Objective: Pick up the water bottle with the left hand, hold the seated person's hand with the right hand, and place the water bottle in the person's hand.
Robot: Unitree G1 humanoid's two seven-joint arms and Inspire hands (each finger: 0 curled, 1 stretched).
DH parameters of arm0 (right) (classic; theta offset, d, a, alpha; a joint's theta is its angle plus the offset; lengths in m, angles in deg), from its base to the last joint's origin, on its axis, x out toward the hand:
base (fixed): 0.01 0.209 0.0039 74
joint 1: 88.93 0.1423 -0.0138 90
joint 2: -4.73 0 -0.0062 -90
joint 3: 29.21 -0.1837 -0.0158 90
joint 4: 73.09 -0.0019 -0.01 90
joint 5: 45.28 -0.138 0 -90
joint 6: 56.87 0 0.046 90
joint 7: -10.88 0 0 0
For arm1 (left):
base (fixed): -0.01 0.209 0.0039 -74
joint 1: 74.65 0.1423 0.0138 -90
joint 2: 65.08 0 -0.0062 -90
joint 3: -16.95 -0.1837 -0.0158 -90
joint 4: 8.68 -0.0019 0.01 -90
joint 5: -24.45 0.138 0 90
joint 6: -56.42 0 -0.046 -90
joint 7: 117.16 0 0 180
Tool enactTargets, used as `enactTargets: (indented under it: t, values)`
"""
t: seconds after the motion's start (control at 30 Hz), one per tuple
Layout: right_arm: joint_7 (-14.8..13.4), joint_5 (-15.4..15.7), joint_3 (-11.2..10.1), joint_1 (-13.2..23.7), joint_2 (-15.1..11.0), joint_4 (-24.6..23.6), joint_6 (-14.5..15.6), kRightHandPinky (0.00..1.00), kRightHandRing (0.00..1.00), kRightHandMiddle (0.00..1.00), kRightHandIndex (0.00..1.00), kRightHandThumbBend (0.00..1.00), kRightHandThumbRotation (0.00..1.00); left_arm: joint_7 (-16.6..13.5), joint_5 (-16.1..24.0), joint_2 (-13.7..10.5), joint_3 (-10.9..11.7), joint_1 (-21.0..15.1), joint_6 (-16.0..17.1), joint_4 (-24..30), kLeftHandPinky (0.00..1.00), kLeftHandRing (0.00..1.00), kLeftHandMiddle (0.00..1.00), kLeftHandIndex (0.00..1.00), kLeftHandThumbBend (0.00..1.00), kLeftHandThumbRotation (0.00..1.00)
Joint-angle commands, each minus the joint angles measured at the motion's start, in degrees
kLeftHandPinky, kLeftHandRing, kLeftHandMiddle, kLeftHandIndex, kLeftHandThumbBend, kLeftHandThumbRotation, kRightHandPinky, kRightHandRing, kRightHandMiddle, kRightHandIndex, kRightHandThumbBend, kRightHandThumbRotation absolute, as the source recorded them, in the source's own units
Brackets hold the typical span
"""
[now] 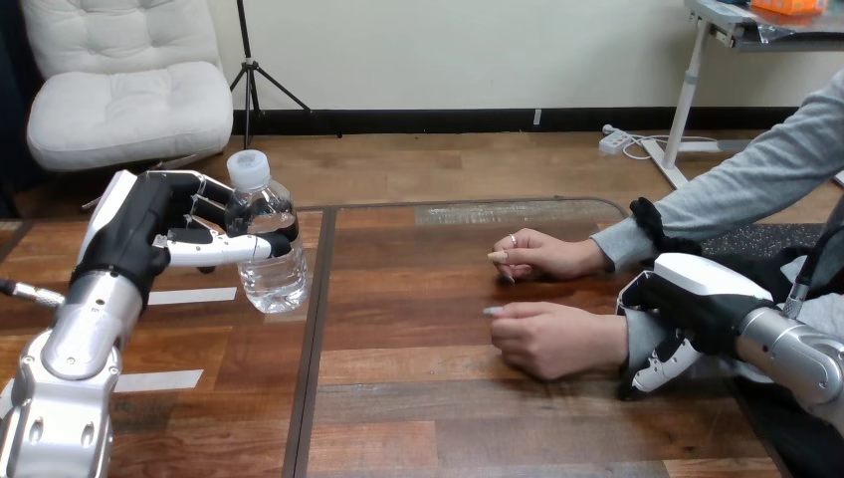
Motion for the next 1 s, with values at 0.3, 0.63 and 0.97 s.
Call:
enactTargets:
  t: [0.3,0.63,0.97]
  values:
    - [-1.82,-1.06,-0.90,0.98,0.78,-0.41,-1.33,0.30,0.34,0.40,0.42,0.75,0.00,-0.33,-0.09,-1.49,1.04,-2.57,0.91,3.85,0.33,0.39,0.44,0.43,0.62,0.00]
    - [-1.73,-1.48,-1.21,0.93,0.72,-0.56,-1.83,0.28,0.32,0.39,0.41,0.75,0.00,-0.35,0.18,-1.53,0.92,-2.45,0.55,4.39,0.33,0.39,0.44,0.43,0.62,0.00]
    - [-1.86,-1.67,-1.44,0.86,0.64,-0.64,-2.26,0.29,0.34,0.40,0.41,0.75,0.00,-0.25,0.37,-1.62,0.87,-2.27,0.50,4.69,0.33,0.39,0.44,0.43,0.62,0.00]
